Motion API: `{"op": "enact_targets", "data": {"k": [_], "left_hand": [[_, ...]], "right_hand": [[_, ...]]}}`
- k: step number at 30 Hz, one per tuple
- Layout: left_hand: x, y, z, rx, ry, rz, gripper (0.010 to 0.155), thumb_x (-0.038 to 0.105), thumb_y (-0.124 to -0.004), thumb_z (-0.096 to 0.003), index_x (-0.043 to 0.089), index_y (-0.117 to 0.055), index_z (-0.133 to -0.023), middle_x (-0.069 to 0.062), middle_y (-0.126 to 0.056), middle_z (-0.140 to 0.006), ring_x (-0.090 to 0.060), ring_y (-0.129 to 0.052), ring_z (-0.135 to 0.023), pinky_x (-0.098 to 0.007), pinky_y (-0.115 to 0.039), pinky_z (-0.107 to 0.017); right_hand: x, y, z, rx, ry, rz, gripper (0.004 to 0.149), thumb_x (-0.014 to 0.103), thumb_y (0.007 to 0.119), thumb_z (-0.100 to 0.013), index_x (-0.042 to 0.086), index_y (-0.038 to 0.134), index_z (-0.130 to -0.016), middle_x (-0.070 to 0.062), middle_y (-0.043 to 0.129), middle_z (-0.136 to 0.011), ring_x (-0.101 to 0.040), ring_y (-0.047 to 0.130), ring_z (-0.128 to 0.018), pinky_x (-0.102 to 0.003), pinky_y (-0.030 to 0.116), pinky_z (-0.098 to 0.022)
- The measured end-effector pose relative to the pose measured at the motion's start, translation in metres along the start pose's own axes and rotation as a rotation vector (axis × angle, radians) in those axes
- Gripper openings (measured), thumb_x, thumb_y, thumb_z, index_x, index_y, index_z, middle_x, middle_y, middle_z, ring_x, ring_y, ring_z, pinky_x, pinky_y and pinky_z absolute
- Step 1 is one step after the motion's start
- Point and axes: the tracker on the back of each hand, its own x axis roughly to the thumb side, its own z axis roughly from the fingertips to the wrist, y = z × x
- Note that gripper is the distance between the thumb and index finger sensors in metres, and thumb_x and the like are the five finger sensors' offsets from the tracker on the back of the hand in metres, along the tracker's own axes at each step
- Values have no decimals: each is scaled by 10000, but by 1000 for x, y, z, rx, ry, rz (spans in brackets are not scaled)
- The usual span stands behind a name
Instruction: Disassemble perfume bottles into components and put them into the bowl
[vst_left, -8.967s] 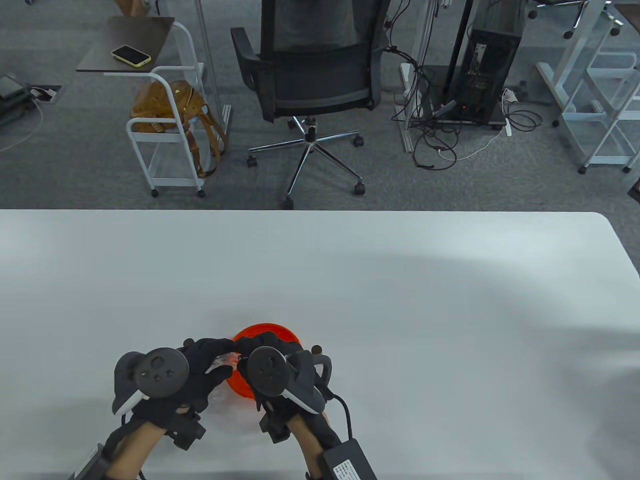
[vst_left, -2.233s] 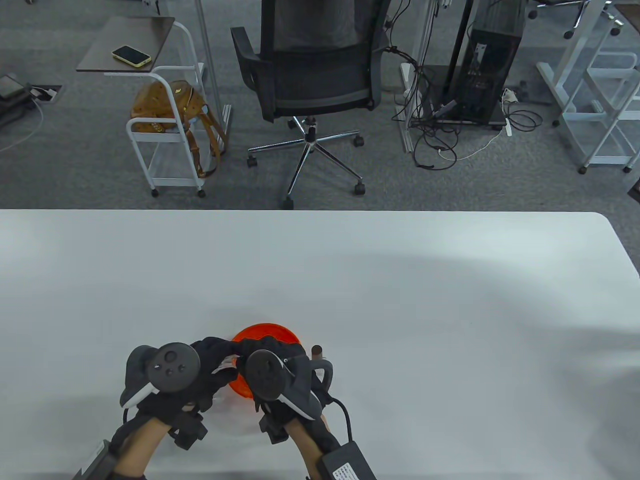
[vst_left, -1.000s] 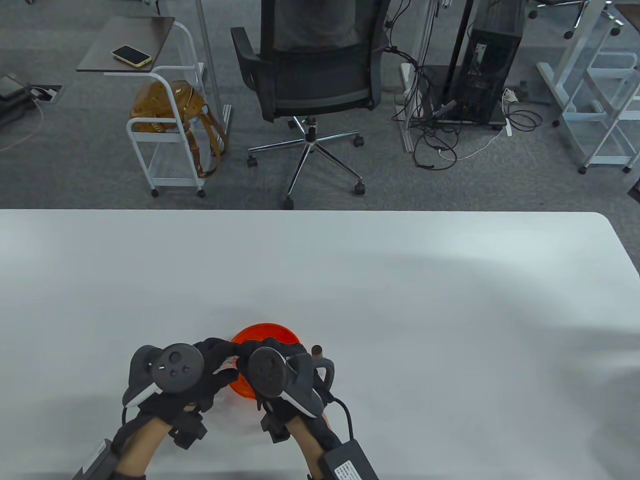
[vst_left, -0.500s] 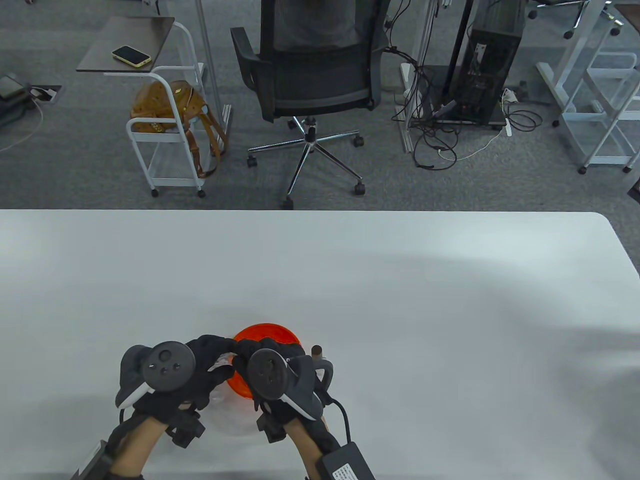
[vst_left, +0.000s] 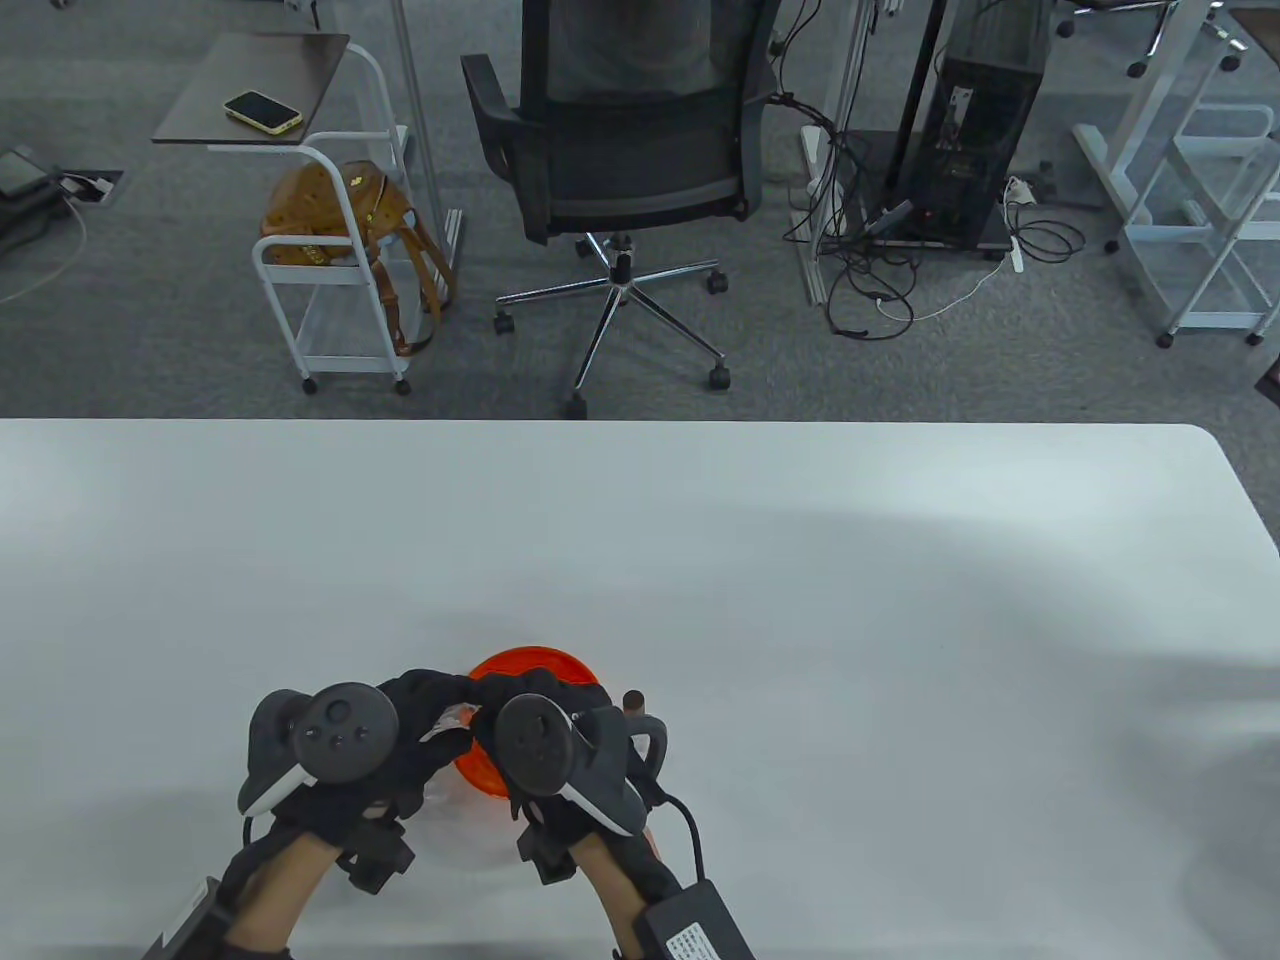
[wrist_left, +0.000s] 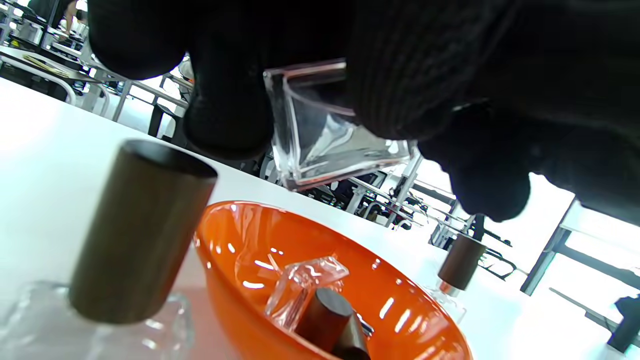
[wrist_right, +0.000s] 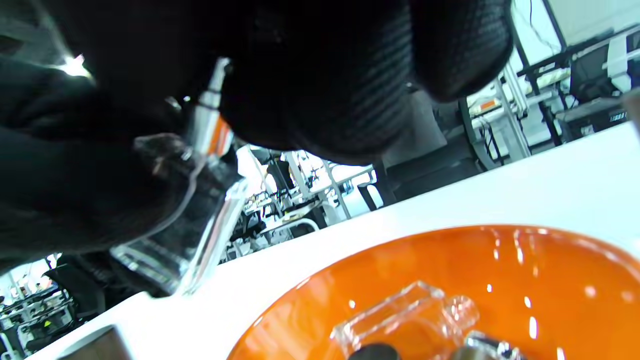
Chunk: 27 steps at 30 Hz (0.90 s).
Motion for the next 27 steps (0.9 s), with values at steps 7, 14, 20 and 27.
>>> {"op": "enact_targets", "data": {"k": [7, 14, 20, 27], "left_hand": [[3, 3, 2, 28, 3, -18, 539, 368, -908, -406, 206, -870, -918, -113, -973, -900, -305, -1068, -655, -568, -778, -571], [1, 7, 2, 48, 10, -18, 537, 369, -905, -407, 209, -868, -918, -112, -995, -889, -301, -1083, -641, -568, -787, -564], [4, 5, 2, 32, -2, -33, 533, 364, -902, -410, 206, -865, -919, -116, -985, -890, -304, -1077, -637, -570, -778, -570], [3, 4, 1, 22, -12, -22, 536, 367, -905, -409, 206, -868, -919, -114, -987, -888, -302, -1074, -641, -570, -777, -571]], "right_hand": [[2, 0, 2, 3, -8, 0, 435, 475, 816, -359, 335, 846, -770, 64, 989, -673, -54, 1064, -405, -477, 842, -546], [5, 0, 3, 15, -22, -17, 462, 407, 852, -363, 337, 795, -816, 56, 920, -791, -57, 1040, -480, -483, 818, -571], [4, 1, 4, 23, -30, -1, 483, 408, 861, -355, 329, 787, -826, 59, 911, -784, -60, 1023, -498, -488, 807, -582], [4, 0, 4, -8, -33, 25, 425, 453, 828, -351, 361, 856, -765, 81, 976, -671, -54, 1041, -415, -480, 825, -565]]}}
